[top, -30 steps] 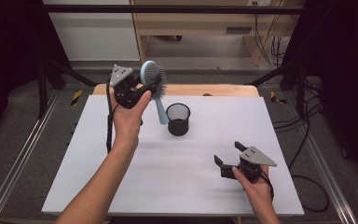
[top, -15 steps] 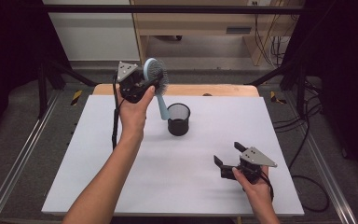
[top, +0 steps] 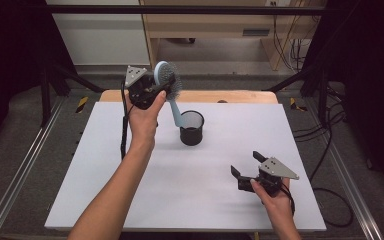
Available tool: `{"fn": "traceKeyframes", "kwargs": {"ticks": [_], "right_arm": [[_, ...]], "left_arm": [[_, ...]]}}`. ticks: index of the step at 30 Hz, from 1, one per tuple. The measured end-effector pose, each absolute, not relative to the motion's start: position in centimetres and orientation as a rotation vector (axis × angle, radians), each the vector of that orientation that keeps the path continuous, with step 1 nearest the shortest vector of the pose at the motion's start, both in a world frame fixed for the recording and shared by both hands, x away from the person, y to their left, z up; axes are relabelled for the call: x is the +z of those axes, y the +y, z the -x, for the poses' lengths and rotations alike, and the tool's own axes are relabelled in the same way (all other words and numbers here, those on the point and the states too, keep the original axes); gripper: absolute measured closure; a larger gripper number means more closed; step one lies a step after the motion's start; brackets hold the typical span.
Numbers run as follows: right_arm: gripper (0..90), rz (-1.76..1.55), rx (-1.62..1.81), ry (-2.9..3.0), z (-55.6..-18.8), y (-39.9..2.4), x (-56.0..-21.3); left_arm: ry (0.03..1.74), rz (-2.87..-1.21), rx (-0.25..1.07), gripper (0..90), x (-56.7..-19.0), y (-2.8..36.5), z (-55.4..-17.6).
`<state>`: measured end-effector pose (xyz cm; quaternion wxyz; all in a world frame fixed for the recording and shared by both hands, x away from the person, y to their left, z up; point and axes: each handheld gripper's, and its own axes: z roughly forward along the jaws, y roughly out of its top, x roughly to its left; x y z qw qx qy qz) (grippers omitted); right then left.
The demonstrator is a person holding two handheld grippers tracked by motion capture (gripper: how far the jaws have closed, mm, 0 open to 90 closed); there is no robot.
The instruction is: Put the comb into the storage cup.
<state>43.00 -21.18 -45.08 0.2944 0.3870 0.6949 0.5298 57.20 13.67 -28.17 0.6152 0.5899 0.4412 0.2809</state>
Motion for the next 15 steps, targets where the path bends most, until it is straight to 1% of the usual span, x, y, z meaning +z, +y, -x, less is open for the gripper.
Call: {"fn": "traceKeyframes", "kwargs": {"ticks": [7, 15], "right_arm": [[7.2, -1.038, 1.408, 1.845, -43.1, -21.5, -45.1], [7.2, -1.027, 1.41, 1.848, -43.1, -21.6, -45.0]], "left_arm": [[1.042, -1.324, 0.636, 50.4, -28.3, 14.3, -58.0], [1.051, -1.302, 0.625, 50.4, -28.7, 13.5, -58.8]]}}
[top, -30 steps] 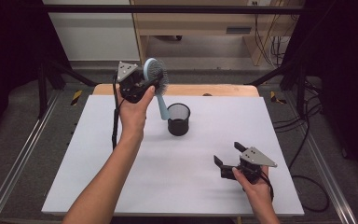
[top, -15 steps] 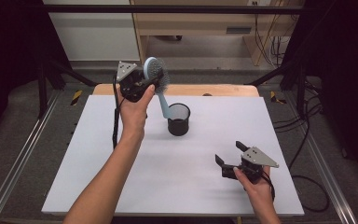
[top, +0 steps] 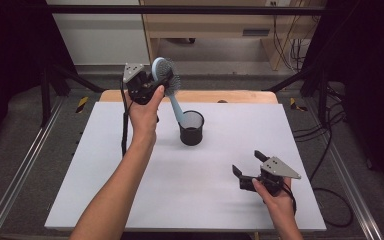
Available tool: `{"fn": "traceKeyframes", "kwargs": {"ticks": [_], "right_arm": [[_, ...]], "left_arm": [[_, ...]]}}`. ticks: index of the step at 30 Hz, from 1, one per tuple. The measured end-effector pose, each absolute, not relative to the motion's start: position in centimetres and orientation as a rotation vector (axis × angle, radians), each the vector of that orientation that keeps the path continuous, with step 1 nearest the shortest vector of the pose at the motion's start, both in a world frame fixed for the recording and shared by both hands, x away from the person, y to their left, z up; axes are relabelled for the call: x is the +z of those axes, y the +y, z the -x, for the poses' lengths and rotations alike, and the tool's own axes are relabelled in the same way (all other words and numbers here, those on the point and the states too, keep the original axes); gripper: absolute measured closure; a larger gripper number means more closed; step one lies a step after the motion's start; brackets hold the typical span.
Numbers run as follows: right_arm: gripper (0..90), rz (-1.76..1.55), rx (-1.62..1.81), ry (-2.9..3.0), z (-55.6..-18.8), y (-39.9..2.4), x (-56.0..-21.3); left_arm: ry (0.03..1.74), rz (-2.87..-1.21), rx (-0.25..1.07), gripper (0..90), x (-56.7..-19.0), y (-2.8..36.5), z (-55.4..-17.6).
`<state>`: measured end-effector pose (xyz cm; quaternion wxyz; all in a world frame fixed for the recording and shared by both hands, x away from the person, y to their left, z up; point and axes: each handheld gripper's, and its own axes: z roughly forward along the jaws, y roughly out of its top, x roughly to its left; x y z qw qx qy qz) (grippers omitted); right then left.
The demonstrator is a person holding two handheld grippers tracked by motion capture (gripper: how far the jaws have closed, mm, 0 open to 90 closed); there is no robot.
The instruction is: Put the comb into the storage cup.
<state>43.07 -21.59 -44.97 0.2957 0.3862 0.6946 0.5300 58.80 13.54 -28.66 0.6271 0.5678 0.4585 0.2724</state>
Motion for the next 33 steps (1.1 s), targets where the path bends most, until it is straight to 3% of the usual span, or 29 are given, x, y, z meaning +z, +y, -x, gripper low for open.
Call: {"fn": "traceKeyframes", "kwargs": {"ticks": [19, 33], "right_arm": [[7.2, -1.012, 1.405, 1.856, -43.1, -21.8, -45.0], [7.1, -1.015, 1.405, 1.862, -43.1, -21.7, -45.0]], "left_arm": [[0.994, -1.395, 0.617, 50.3, -31.5, 8.3, -60.1], [0.994, -1.418, 0.612, 50.3, -32.9, 7.3, -60.3]]}}
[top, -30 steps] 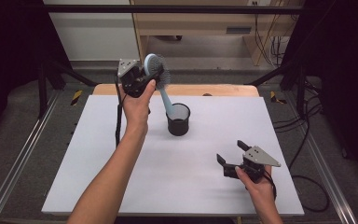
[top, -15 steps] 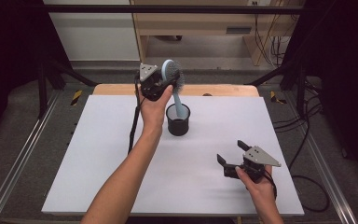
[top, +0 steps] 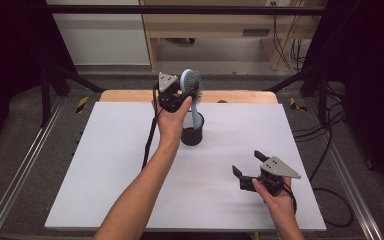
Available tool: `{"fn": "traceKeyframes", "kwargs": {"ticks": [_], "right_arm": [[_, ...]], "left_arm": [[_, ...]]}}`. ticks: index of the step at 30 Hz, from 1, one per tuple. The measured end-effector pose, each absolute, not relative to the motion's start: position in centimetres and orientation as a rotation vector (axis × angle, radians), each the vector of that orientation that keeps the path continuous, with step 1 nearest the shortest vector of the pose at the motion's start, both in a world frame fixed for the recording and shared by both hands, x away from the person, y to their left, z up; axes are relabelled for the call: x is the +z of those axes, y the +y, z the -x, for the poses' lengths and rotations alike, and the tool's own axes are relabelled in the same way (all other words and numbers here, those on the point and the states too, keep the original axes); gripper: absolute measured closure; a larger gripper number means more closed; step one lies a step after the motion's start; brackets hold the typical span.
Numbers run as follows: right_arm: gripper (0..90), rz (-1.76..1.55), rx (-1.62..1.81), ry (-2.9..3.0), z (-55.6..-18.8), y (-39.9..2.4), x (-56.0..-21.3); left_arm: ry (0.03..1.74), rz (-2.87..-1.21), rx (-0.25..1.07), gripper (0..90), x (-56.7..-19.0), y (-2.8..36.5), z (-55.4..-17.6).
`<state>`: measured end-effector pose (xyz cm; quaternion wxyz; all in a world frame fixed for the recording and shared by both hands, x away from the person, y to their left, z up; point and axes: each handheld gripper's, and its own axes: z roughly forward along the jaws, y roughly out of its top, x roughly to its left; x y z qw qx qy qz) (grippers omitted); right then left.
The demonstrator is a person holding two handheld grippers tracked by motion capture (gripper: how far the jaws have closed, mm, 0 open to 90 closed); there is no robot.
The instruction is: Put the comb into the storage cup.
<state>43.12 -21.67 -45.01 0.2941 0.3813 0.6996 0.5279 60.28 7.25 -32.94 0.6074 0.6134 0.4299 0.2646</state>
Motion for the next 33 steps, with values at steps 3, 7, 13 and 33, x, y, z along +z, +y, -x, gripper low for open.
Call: {"fn": "traceKeyframes", "kwargs": {"ticks": [3, 7, 13, 33], "right_arm": [[7.1, -1.016, 1.405, 1.865, -43.1, -21.6, -45.0], [7.0, -1.009, 1.401, 1.87, -43.1, -21.6, -45.0], [6.9, -1.007, 1.397, 1.873, -43.1, -21.6, -45.1], [6.8, -0.999, 1.387, 1.884, -43.2, -21.4, -45.2]], "left_arm": [[0.995, -1.419, 0.61, 50.3, -33.2, 7.2, -60.3], [0.997, -1.425, 0.609, 50.3, -33.5, 7.2, -60.4], [1.002, -1.428, 0.612, 50.3, -34.0, 7.3, -60.4], [1.027, -1.442, 0.597, 50.2, -35.7, 7.7, -60.5]]}}
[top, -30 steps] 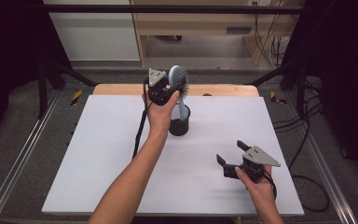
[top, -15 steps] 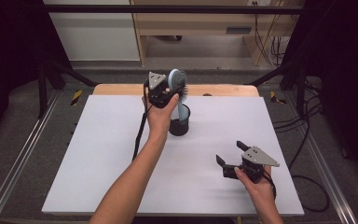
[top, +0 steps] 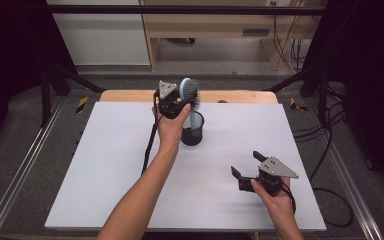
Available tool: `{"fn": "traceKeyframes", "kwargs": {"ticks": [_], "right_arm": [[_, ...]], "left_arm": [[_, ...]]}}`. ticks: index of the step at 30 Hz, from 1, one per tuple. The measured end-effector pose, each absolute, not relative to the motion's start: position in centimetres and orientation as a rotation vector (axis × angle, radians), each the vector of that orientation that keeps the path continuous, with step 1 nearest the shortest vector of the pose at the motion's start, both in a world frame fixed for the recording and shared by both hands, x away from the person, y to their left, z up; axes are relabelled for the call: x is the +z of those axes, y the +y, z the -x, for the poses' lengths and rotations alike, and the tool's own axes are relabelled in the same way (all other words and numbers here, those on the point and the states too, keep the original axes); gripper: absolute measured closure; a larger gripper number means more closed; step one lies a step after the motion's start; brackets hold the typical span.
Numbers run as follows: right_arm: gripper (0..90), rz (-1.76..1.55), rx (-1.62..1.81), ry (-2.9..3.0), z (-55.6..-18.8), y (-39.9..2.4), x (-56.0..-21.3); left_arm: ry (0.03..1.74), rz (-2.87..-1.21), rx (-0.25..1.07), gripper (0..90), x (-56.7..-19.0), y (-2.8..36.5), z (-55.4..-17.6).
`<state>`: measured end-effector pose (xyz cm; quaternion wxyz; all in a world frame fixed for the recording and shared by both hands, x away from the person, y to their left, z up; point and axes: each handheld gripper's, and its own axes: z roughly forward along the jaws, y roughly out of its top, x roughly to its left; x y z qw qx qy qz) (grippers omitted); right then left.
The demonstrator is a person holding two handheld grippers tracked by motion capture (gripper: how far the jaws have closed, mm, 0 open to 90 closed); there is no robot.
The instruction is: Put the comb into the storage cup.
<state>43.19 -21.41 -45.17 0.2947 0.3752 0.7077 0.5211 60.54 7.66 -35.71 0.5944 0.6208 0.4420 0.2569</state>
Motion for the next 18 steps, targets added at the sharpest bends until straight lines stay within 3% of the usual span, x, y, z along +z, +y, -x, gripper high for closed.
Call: {"fn": "traceKeyframes", "kwargs": {"ticks": [18], "right_arm": [[6.8, -0.995, 1.384, 1.889, -43.2, -21.31, -45.23]], "left_arm": [[1.036, -1.443, 0.586, 50.2, -36.37, 7.91, -60.58]]}}
